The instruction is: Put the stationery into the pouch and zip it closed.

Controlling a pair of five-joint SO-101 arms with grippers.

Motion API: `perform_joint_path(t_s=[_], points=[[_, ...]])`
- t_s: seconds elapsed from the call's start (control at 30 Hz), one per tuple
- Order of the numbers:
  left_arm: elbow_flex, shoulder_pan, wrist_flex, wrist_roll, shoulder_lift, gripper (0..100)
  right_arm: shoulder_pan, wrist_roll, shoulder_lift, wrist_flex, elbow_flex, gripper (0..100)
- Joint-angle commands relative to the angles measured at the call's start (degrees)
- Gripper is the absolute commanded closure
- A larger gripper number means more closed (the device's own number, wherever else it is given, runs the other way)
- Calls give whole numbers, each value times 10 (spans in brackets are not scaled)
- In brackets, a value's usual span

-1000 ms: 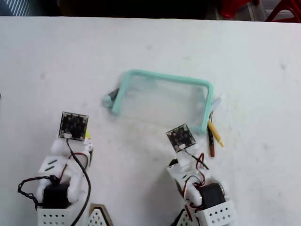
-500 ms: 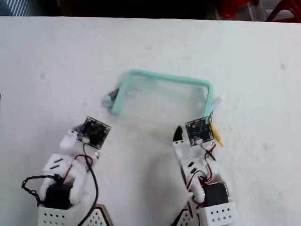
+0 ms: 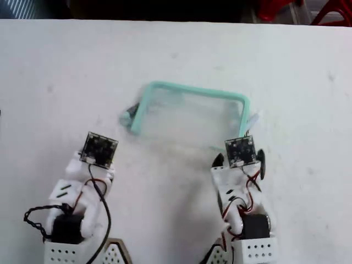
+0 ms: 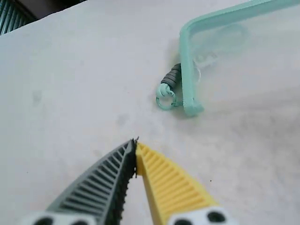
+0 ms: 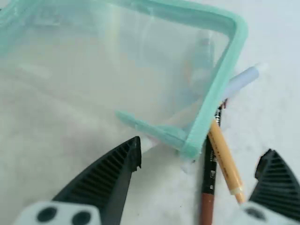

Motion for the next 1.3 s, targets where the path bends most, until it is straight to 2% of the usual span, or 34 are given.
perform_joint_path(t_s=[0.0, 0.23, 0.47, 1.1, 1.27], points=[[-15, -4, -6, 7, -3, 976, 34, 0, -3, -22, 5, 622], [-11, -2, -3, 7, -3, 976, 34, -4, -4, -13, -9, 622], [26, -5, -35, 3, -3, 976, 38, 0, -4, -9, -9, 622], [30, -4, -33, 3, -3, 976, 39, 1, -4, -10, -3, 622], [31, -3, -32, 3, -3, 976, 35, 69, -4, -10, 4, 622]])
